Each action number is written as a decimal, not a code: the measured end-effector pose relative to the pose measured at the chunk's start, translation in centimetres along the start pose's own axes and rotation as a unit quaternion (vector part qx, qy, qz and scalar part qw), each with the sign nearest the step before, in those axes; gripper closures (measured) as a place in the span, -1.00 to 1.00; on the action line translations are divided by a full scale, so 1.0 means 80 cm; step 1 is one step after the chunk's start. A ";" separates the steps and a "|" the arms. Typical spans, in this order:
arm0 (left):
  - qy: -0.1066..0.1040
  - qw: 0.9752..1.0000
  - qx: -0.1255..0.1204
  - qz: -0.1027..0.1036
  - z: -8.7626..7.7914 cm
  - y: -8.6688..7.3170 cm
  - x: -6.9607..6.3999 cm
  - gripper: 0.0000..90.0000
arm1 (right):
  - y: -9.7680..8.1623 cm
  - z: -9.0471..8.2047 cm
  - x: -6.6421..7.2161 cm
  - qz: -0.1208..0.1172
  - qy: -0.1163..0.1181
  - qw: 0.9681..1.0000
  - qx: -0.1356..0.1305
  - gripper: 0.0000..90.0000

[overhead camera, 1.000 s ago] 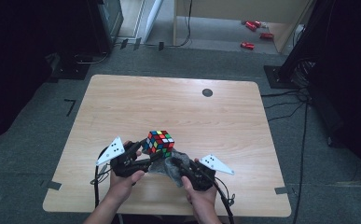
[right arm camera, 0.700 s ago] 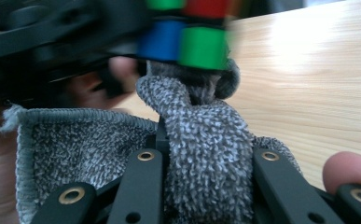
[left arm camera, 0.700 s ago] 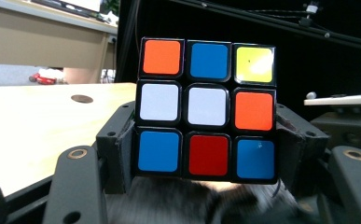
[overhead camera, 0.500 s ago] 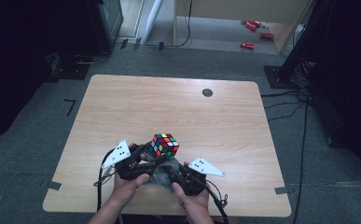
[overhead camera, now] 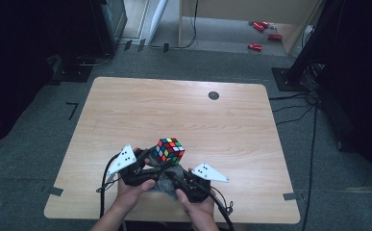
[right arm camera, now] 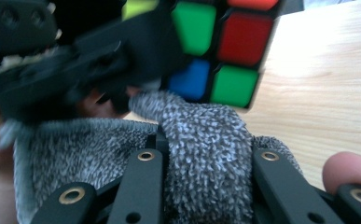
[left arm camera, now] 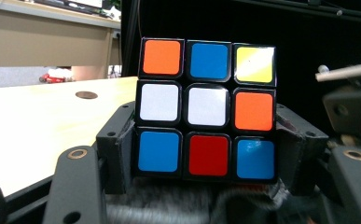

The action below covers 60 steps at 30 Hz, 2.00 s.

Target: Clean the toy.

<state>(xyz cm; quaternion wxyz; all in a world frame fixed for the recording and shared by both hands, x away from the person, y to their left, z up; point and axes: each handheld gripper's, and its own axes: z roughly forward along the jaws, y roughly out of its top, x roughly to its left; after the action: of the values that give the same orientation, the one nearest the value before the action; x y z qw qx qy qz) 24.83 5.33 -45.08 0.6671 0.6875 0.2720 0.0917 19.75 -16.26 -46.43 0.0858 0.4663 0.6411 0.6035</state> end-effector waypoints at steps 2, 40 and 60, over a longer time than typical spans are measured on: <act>0.000 1.000 -0.006 -0.004 -0.001 0.002 0.001 -0.23 | 0.005 -0.004 -0.010 0.014 -0.007 1.000 -0.005 0.64; -0.001 0.995 0.080 -0.059 -0.006 0.006 0.051 -0.23 | 0.038 -0.035 -0.097 -0.182 -0.074 0.980 0.017 -0.27; -0.062 0.977 0.173 -0.105 0.017 0.008 0.044 -0.23 | 0.009 -0.014 -0.039 -0.298 0.001 0.954 0.000 -0.44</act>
<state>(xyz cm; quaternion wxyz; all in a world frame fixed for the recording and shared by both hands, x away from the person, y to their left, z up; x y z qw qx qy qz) 28.64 5.91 -45.41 0.5594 0.7645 0.3126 -0.0706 21.11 -19.36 -46.94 0.2612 0.2529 0.7511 0.5511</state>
